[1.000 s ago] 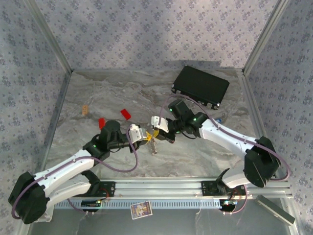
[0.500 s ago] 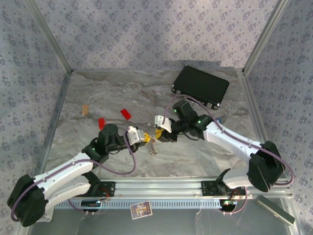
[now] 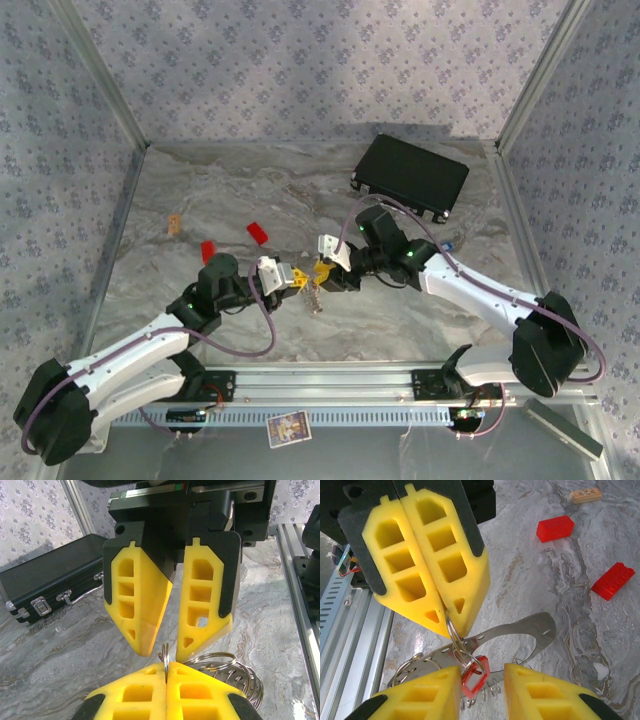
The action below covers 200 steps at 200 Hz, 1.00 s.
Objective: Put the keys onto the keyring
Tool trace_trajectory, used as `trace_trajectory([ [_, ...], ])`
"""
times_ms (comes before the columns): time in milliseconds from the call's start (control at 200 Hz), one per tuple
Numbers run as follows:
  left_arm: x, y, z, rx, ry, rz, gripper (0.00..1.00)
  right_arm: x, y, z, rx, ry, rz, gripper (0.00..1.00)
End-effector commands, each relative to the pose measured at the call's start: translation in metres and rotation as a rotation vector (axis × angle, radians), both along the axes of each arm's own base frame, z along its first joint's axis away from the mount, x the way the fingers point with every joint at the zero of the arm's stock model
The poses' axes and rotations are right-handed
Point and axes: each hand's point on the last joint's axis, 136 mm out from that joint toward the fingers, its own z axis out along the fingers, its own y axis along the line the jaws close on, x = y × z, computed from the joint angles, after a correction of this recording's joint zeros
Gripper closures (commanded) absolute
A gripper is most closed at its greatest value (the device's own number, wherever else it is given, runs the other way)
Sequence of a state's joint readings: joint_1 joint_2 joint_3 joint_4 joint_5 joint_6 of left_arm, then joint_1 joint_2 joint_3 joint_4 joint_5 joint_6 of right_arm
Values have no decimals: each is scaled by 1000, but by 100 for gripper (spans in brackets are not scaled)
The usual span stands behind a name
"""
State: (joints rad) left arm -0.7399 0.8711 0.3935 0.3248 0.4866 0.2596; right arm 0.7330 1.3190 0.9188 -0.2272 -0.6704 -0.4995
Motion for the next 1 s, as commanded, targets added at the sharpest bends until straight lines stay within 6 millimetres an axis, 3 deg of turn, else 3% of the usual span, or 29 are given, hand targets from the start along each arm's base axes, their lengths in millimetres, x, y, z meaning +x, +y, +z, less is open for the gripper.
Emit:
trace_trajectory([
  [0, -4, -2, 18, -61, -39, -30, 100, -4, 5, 4, 22, 18, 23, 71],
  [150, -5, -3, 19, -63, -39, -36, 100, -6, 6, 4, 21, 25, 36, 73],
  [440, -7, -3, 20, -66, -41, -45, 100, -5, 8, 0, 3, 33, 46, 92],
  [665, -9, -5, 23, -74, -48, -62, 100, -4, 14, 0, 2, 43, 75, 100],
  [780, -9, -5, 23, -71, -48, -66, 100, -5, 14, 0, -8, 56, 80, 97],
  [884, -8, -4, 21, -66, -47, -60, 100, -3, 10, 1, -6, 41, 57, 84],
  [994, -8, -4, 20, -65, -46, -54, 100, -4, 3, 0, -8, 33, 32, 77],
])
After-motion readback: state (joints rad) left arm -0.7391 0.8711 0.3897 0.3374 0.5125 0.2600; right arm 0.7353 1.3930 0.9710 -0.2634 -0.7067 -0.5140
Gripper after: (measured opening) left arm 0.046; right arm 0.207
